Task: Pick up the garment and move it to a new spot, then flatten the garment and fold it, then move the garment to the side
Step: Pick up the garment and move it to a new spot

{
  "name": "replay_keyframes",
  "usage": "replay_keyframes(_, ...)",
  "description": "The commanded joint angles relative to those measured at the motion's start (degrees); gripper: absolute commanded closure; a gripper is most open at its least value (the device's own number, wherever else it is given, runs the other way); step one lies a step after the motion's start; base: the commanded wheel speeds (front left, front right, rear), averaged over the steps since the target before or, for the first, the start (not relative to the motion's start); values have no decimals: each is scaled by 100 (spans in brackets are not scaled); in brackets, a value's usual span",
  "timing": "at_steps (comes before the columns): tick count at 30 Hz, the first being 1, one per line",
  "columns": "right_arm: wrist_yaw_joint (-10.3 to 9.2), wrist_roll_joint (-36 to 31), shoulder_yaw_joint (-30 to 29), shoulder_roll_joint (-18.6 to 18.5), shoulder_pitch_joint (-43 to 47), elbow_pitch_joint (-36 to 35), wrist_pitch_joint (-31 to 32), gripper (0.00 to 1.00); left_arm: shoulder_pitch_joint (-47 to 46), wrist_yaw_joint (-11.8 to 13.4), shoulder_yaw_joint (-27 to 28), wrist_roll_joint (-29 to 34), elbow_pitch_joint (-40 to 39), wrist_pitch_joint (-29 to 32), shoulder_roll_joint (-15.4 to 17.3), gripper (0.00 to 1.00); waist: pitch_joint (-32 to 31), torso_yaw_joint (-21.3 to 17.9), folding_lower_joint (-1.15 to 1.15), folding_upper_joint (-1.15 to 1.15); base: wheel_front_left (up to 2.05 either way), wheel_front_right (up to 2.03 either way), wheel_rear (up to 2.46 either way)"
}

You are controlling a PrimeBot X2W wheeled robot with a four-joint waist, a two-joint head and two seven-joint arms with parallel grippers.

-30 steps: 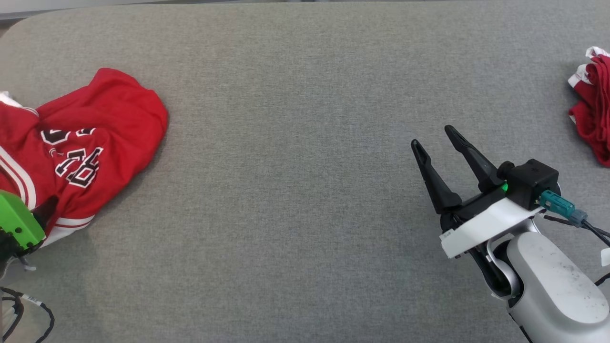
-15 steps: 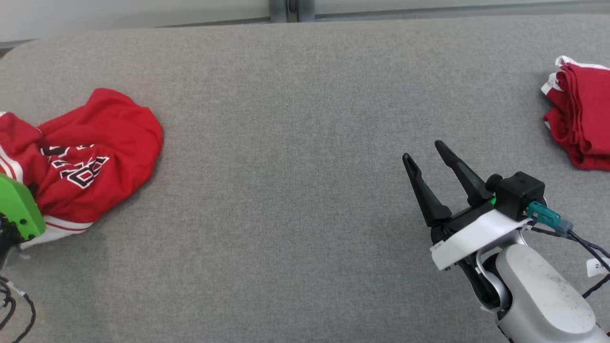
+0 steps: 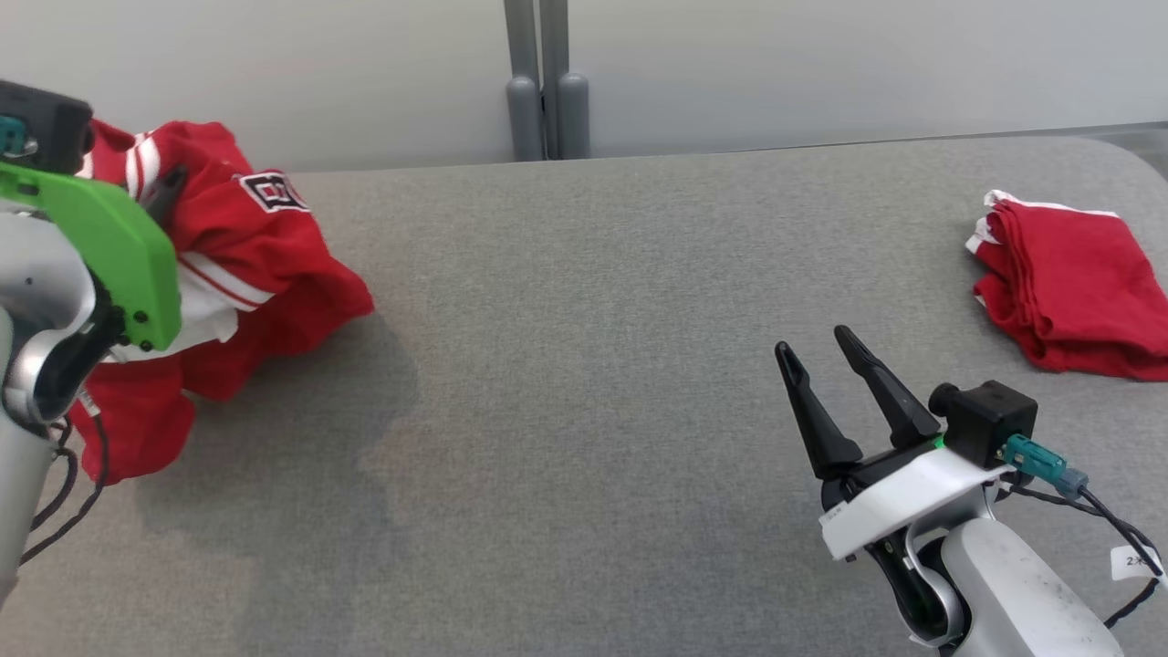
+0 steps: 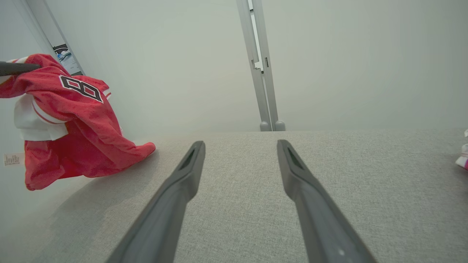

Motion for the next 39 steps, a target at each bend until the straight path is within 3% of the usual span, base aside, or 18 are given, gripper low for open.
replay_keyframes(1,-6,11,-57,15,109,1,-16,0,-144,-16,-70,34,-160,15,-54,100,-250,-341,0,0,0,0,0)
replay_keyframes(5,-6,-13,-227,5,214,-35,-16,0,-408,-1,-250,131,-690,17,-232,100,-319,-631,0,0,0,0,0)
replay_keyframes(13,-6,-43,-533,-11,345,-87,-16,0,-364,324,-384,-96,-1265,-255,-1106,100,-241,-1083,0,0,0,0,0)
replay_keyframes(18,-6,-39,-572,-7,302,-79,-16,0,358,535,-396,-145,-989,-1032,-1513,100,-61,-1308,0,0,0,0,0)
replay_keyframes(22,-6,-18,-554,-34,224,-54,-16,0,955,464,-544,83,-109,-2029,-1716,99,69,-1422,0,0,0,0,0)
replay_keyframes(24,-6,-3,-546,-52,200,-45,-16,0,1084,357,-633,232,479,-2515,-1788,80,114,-1442,0,0,0,0,0)
replay_keyframes(26,-6,5,-538,-67,194,-40,-16,0,1154,261,-714,268,1015,-2948,-1921,40,141,-1431,0,0,0,0,0)
replay_keyframes(27,-6,0,-526,-77,189,-36,-16,0,1154,206,-780,341,1306,-3155,-1951,33,156,-1412,0,0,0,0,0)
replay_keyframes(29,-6,-2,-505,-89,165,-29,-16,0,1119,131,-844,310,1795,-3373,-2072,0,174,-1361,0,0,0,0,0)
replay_keyframes(34,-7,24,-424,-118,189,11,-16,0,897,32,-998,266,2430,-3827,-2249,0,125,-1166,0,0,0,0,0)
replay_keyframes(39,-7,24,-430,-156,260,26,-16,0,795,-1,-1171,274,2441,-4083,-2205,0,-7,-930,0,0,0,0,0)
